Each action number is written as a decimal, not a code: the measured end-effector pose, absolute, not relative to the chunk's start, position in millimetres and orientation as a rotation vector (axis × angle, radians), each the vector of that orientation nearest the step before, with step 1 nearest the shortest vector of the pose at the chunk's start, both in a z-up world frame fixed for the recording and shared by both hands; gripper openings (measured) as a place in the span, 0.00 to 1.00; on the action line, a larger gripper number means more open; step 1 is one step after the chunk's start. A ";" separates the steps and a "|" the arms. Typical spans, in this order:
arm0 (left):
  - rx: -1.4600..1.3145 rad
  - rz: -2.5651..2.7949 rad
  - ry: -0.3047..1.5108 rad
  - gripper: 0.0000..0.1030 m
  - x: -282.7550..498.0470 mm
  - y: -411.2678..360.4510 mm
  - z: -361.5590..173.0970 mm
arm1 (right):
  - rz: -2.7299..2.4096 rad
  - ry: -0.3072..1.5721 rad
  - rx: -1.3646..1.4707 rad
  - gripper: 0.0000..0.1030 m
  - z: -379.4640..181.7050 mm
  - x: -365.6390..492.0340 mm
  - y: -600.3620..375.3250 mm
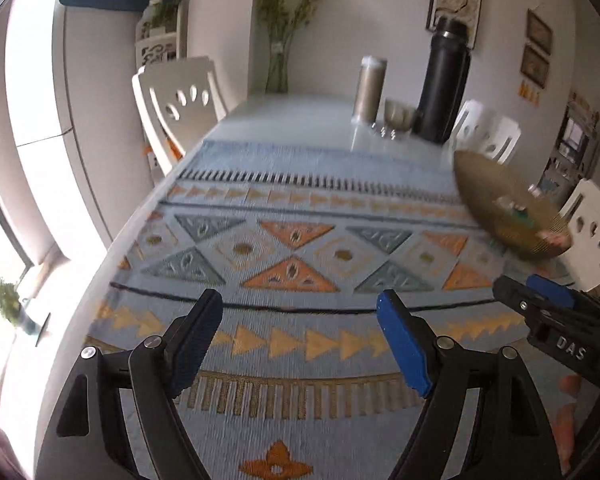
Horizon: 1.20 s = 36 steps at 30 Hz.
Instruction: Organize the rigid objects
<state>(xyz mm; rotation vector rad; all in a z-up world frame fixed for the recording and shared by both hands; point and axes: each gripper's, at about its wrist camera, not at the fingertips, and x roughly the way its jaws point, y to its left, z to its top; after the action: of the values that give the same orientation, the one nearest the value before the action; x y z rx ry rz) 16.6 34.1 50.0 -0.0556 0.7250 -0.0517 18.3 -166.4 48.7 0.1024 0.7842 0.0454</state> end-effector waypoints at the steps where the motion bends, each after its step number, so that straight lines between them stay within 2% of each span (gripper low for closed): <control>1: -0.044 -0.043 0.726 0.76 16.9 31.6 46.7 | 0.045 0.798 0.108 0.60 41.6 20.8 -167.9; 6: -0.016 -0.039 0.694 0.76 16.9 21.9 36.5 | 0.046 0.828 0.120 0.60 20.6 25.5 -170.5; 14: 0.101 -0.023 0.668 0.76 11.8 5.2 33.5 | 0.024 0.797 0.098 0.60 23.5 22.2 -169.6; 36: 0.077 -0.019 0.696 0.76 16.8 9.6 31.9 | 0.023 0.794 0.106 0.60 25.7 21.3 -168.9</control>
<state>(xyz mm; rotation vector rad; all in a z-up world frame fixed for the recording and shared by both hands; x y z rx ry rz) 16.8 9.6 31.9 0.0771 0.6960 -0.0189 21.3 -168.9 25.7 0.1063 0.7937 0.0225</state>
